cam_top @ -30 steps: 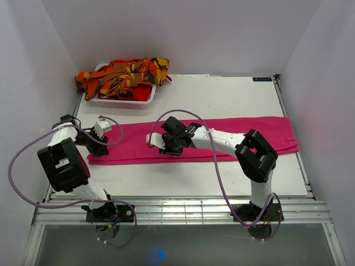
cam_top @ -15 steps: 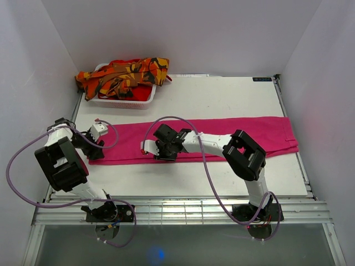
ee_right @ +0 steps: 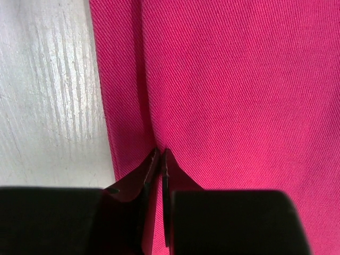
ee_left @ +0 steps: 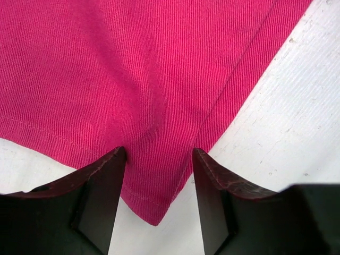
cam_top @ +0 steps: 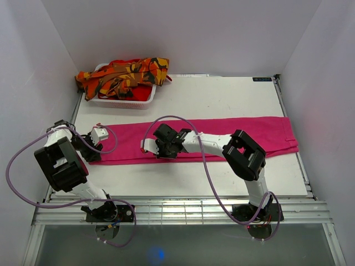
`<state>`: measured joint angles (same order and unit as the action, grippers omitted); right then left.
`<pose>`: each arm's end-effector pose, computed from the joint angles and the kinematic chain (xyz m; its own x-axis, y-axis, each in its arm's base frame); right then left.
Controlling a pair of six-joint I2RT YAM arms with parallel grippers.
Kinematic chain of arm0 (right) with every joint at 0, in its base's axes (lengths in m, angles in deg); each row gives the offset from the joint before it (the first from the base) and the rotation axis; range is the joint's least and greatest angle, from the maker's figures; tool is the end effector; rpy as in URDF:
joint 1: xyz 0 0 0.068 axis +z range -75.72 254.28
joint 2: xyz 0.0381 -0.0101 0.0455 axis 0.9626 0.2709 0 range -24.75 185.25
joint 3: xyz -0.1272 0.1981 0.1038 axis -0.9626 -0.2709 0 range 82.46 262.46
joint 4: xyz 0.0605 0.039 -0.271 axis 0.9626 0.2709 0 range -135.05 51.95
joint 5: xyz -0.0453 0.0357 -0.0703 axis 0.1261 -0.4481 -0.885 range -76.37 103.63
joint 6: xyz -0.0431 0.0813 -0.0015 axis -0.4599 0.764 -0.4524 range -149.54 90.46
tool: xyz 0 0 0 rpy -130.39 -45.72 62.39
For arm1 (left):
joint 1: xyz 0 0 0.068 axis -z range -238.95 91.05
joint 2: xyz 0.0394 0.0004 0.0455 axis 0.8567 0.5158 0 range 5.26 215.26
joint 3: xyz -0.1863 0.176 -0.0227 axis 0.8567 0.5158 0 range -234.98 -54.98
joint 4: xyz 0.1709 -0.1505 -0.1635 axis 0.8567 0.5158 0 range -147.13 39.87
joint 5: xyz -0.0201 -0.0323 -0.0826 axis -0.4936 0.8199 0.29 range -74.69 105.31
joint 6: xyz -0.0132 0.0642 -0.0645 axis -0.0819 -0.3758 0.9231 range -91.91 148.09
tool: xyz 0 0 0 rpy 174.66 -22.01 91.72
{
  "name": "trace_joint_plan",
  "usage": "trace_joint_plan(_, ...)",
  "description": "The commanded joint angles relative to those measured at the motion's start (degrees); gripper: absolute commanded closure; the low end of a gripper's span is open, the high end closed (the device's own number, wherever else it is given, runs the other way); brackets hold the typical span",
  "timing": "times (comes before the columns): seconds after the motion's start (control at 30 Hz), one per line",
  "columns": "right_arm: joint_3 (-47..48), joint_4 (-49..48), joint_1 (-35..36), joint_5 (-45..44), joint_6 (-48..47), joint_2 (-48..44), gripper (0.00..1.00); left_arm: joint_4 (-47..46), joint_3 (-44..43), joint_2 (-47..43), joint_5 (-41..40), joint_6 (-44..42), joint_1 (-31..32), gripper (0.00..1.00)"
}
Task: Fold and stack the trousers
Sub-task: Fold the trousers
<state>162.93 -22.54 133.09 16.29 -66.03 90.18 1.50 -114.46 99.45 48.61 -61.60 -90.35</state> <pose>0.2362 0.3976 0.1065 0.1670 -0.8714 -0.4613 -0.9557 -0.0280 -0.2930 0.2642 0.1082 0.1162 -0.4674 0.6938 -0.5478 0.8496 0.5239 -0.0615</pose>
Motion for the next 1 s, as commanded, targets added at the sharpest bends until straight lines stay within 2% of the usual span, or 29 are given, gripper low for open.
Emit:
trace_joint_plan(0.0,1.71,-0.44,0.08,-0.55,0.81,-0.76,0.92,1.4,0.51,-1.38,-0.16,-4.78,-0.33,0.37)
trace_joint_plan(0.37,3.64,0.26,-0.01,0.95,2.3,-3.14,0.92,5.08,0.59,-2.17,-4.03,-12.78,-1.03,0.4)
trace_joint_plan(0.67,6.28,2.19,-0.62,3.23,4.58,-4.71,0.92,4.74,3.14,-7.53,-1.66,-17.36,-1.12,0.4)
trace_joint_plan(0.97,0.84,3.51,-0.62,5.43,4.06,-9.73,0.92,1.4,5.43,-6.22,-2.45,-17.45,-1.12,0.57)
